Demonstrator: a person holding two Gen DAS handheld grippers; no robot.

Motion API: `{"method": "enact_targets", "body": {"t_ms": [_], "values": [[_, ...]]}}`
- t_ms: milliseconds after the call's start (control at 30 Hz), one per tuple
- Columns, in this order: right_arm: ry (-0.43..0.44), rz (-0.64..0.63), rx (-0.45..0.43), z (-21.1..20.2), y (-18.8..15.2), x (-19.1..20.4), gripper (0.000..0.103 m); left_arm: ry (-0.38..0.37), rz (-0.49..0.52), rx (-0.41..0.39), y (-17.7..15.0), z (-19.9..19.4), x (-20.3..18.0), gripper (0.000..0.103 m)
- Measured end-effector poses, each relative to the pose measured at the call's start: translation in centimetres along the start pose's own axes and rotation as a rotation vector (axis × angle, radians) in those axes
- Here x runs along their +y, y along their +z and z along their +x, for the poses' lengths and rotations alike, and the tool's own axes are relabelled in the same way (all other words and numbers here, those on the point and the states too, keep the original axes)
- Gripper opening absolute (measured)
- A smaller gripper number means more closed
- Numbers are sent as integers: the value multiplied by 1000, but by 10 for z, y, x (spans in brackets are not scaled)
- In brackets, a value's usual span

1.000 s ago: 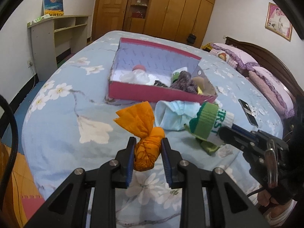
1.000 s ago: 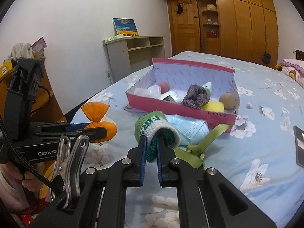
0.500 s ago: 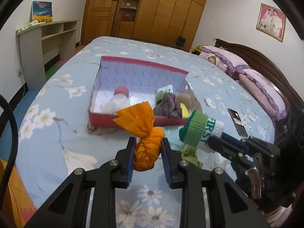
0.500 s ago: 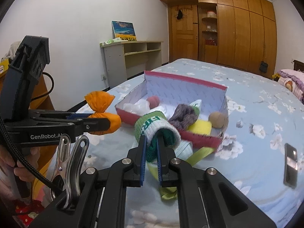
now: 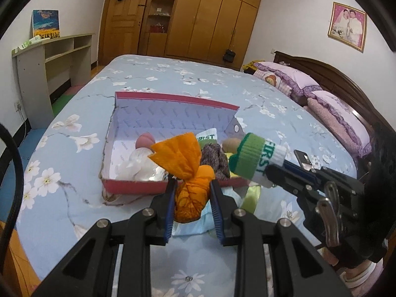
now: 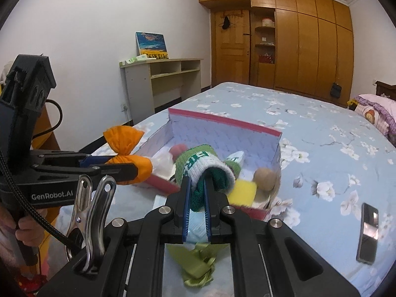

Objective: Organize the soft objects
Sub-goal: 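Carry the wristband with the right tool while the left tool carries the orange cloth into the box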

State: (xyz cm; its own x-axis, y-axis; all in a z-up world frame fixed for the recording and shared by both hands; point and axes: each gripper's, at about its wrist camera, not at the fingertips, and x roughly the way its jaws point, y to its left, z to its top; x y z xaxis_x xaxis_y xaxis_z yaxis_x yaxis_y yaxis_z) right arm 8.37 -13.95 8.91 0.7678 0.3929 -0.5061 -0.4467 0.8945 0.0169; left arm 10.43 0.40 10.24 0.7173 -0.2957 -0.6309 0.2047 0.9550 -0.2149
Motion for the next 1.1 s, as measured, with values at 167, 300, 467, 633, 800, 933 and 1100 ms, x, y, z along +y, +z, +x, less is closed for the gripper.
{"method": "enact_targets", "body": {"t_ms": [167, 300, 467, 633, 800, 933, 1100], "values": [[-11, 12, 8, 13, 9, -9, 11, -5, 1, 1, 10, 12, 1, 27], [-16, 25, 15, 23, 14, -17, 11, 0, 9, 17, 13, 25, 2, 27], [-26, 41, 16, 35, 22, -27, 11, -8, 7, 34, 19, 41, 3, 27], [-38, 56, 24, 50, 27, -40, 11, -4, 17, 45, 24, 56, 1, 27], [-46, 69, 29, 60, 28, -49, 11, -3, 13, 45, 26, 68, 1, 27], [-53, 72, 27, 65, 32, -53, 11, -7, 6, 50, 25, 78, 3, 27], [-67, 66, 26, 73, 35, -56, 11, 2, 0, 58, 24, 90, 6, 27]]}}
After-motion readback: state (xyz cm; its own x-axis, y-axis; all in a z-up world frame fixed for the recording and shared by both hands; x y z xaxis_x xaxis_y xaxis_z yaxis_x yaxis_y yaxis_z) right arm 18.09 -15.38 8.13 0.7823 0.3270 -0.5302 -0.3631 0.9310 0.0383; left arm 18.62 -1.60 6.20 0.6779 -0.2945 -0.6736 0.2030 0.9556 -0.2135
